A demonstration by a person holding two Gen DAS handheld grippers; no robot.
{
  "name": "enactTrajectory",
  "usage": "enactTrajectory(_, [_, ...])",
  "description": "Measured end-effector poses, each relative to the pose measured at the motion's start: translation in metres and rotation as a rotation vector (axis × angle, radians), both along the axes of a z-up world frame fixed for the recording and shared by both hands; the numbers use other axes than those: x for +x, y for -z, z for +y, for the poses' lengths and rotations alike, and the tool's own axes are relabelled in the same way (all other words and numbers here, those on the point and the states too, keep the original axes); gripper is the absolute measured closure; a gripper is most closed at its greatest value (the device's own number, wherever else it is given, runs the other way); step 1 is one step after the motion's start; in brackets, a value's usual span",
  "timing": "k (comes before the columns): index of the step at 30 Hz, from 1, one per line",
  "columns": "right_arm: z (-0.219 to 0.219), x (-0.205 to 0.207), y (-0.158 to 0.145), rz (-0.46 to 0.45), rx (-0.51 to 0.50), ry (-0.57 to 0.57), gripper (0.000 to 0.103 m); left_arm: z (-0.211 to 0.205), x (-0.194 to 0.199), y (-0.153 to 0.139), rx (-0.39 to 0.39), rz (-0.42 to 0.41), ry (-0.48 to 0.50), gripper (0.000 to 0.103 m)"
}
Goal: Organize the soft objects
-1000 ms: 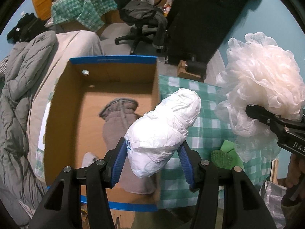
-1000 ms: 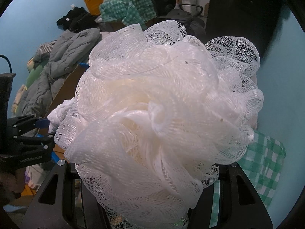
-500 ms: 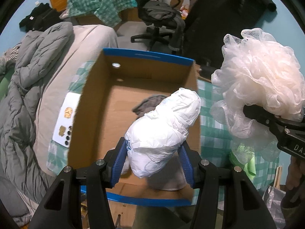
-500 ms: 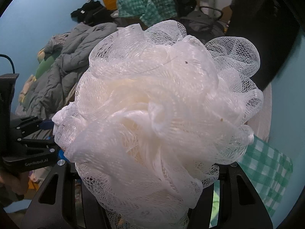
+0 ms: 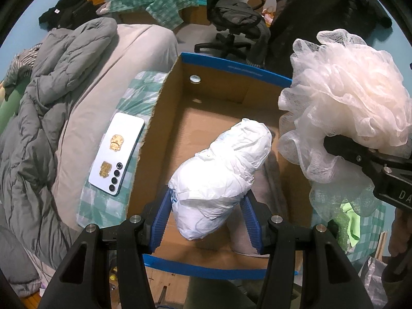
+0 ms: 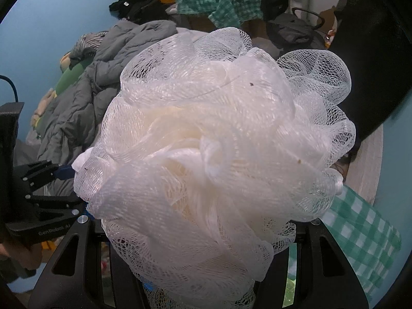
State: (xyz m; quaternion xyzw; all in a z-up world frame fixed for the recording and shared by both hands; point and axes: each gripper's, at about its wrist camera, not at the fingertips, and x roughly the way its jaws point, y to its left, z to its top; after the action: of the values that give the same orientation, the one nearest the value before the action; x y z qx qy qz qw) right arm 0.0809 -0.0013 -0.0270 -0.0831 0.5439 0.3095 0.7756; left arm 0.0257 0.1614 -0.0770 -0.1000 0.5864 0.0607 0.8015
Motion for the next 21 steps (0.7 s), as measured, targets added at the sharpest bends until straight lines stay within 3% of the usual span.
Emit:
enactTrajectory(13, [0.042, 0.018, 0.021, 0.066, -0.045, -0.034, 0.046, 0.014, 0.006, 0.030, -0.002, 0.057, -0.032, 0.047])
enactTrajectory(21, [0.055, 0.022, 0.021, 0.070, -0.071, -0.032, 0.025, 0.017, 0.006, 0.031, -0.011, 0.059, -0.049, 0.045])
